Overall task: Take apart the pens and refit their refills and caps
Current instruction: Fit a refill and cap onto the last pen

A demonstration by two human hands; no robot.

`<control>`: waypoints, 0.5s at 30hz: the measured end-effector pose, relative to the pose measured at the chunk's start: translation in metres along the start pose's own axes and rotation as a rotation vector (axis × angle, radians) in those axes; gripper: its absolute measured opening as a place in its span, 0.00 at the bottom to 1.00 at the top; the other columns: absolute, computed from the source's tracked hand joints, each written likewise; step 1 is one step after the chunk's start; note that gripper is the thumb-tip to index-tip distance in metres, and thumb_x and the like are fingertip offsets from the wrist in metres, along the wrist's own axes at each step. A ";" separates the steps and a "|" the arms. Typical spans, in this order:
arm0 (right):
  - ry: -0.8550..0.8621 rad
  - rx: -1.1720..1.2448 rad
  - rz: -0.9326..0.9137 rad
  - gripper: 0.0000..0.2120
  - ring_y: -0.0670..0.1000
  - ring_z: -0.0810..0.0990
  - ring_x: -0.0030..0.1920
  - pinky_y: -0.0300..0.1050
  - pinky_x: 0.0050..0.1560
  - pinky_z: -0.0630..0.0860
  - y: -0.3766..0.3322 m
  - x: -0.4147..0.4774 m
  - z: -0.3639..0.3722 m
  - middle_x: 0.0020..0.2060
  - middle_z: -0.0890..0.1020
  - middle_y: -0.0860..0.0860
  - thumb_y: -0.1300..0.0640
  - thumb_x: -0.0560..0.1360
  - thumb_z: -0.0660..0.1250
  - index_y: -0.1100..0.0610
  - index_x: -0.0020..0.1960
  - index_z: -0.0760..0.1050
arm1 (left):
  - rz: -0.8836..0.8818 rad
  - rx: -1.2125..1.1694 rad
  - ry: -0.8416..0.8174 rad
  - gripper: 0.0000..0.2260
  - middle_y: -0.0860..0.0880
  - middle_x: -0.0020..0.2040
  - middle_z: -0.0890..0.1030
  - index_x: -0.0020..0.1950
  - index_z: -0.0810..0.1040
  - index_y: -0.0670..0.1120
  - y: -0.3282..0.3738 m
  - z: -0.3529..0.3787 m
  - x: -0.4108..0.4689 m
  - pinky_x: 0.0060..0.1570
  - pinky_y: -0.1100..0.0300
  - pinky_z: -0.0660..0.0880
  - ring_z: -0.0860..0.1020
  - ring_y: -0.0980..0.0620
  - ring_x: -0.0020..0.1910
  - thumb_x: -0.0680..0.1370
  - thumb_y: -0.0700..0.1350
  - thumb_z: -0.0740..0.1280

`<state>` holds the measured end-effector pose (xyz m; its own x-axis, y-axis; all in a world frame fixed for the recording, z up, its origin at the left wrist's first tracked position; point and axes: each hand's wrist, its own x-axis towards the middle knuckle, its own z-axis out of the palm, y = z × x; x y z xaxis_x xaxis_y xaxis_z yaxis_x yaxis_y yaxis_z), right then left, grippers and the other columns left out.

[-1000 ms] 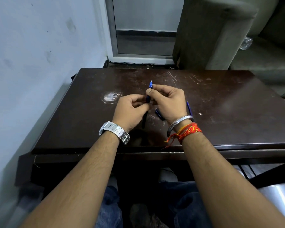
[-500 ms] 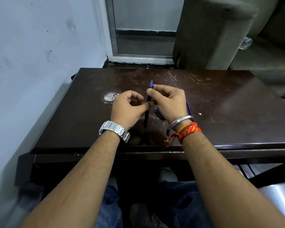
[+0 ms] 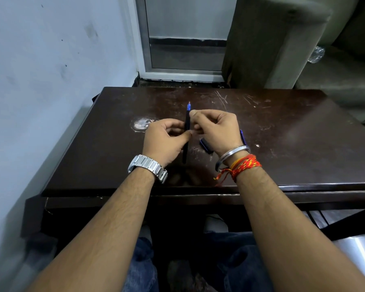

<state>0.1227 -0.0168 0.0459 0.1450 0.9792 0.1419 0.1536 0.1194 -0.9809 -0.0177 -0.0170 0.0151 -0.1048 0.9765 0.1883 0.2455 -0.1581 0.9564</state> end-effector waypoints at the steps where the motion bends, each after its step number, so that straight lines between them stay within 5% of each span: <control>1: 0.032 -0.024 0.028 0.10 0.48 0.82 0.35 0.52 0.46 0.82 0.003 0.002 -0.001 0.37 0.86 0.56 0.53 0.76 0.69 0.57 0.41 0.83 | -0.003 0.007 0.021 0.08 0.52 0.36 0.85 0.39 0.83 0.54 -0.001 -0.001 0.001 0.37 0.57 0.82 0.84 0.56 0.35 0.67 0.44 0.80; 4: 0.104 -0.469 -0.014 0.10 0.54 0.83 0.41 0.45 0.46 0.78 0.013 0.007 -0.008 0.38 0.85 0.53 0.55 0.77 0.64 0.57 0.43 0.83 | -0.005 0.023 0.070 0.09 0.55 0.35 0.84 0.38 0.81 0.54 -0.002 -0.003 0.002 0.32 0.65 0.77 0.81 0.60 0.31 0.68 0.44 0.79; 7: -0.038 -0.871 0.089 0.07 0.59 0.81 0.45 0.41 0.41 0.71 0.023 0.006 -0.009 0.39 0.80 0.56 0.56 0.75 0.67 0.61 0.45 0.80 | -0.010 0.046 0.077 0.09 0.54 0.36 0.84 0.40 0.81 0.53 -0.003 -0.004 0.003 0.33 0.64 0.79 0.83 0.57 0.32 0.68 0.44 0.79; 11: -0.158 -0.992 0.176 0.10 0.61 0.81 0.49 0.45 0.44 0.76 0.032 0.011 -0.005 0.46 0.81 0.61 0.57 0.73 0.71 0.63 0.49 0.79 | -0.008 0.064 0.018 0.12 0.53 0.38 0.85 0.45 0.81 0.53 -0.005 -0.002 0.002 0.40 0.54 0.83 0.84 0.51 0.36 0.66 0.44 0.80; 15: -0.057 -0.841 0.107 0.10 0.58 0.82 0.50 0.46 0.51 0.79 0.032 0.012 -0.007 0.50 0.83 0.59 0.59 0.75 0.69 0.60 0.54 0.81 | -0.014 0.060 -0.067 0.17 0.52 0.39 0.86 0.49 0.79 0.57 -0.005 -0.003 0.002 0.43 0.44 0.83 0.85 0.47 0.39 0.66 0.43 0.80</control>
<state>0.1360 -0.0022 0.0175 0.1545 0.9877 0.0250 0.8205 -0.1141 -0.5601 -0.0217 -0.0151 0.0110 -0.0442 0.9865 0.1574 0.3024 -0.1369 0.9433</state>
